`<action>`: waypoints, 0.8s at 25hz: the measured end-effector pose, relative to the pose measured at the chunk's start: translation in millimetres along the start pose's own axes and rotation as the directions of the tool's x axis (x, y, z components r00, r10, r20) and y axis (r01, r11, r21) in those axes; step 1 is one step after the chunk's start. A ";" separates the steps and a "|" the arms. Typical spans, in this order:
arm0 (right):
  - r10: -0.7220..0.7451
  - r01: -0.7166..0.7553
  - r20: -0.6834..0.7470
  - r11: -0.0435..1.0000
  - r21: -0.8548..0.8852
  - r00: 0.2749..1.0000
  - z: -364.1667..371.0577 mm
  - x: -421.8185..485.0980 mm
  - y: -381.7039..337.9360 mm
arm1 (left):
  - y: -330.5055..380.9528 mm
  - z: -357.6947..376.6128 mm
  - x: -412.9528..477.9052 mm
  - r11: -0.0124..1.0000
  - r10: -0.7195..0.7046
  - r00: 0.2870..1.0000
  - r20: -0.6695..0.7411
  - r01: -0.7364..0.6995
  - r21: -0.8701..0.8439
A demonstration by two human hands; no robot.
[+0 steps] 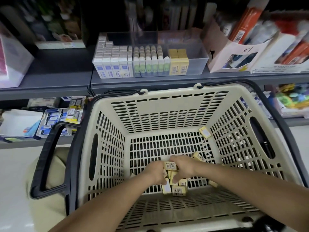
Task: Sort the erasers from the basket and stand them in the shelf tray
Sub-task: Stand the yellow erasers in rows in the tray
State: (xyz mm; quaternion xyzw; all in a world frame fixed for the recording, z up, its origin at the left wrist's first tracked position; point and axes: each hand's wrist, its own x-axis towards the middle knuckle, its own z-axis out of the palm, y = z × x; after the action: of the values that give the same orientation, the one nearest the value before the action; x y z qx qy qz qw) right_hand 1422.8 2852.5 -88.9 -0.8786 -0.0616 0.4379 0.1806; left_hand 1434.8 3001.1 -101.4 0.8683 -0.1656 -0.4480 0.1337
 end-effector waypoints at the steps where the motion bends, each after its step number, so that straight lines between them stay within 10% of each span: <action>1: 0.001 -0.001 0.009 1.000 0.016 1.000 -0.9 -0.3 1.7 | 2.2 2.7 0.3 0.999 -0.013 1.000 0.011 0.014 -0.045; 12: -0.015 0.004 0.049 0.975 0.224 0.999 -23.0 -5.2 22.4 | 1.2 -21.3 1.7 0.915 -0.058 0.969 0.241 0.148 -0.376; 16: -0.021 0.073 -0.117 0.885 0.460 0.993 -50.4 -10.4 18.3 | -17.7 -62.9 4.8 0.627 -0.164 0.985 0.062 0.153 -0.764; 20: -0.069 0.259 -0.303 0.714 0.650 0.951 -70.1 -18.4 -0.3 | -13.7 -80.7 -0.6 0.103 -0.034 0.994 0.101 0.104 -0.989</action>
State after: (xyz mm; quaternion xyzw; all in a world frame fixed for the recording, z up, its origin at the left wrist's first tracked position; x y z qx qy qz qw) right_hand 1467.1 2829.5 -36.4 -0.7902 0.0491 0.2944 0.5353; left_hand 1503.2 3020.5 -60.7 0.5512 0.2134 -0.4719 0.6542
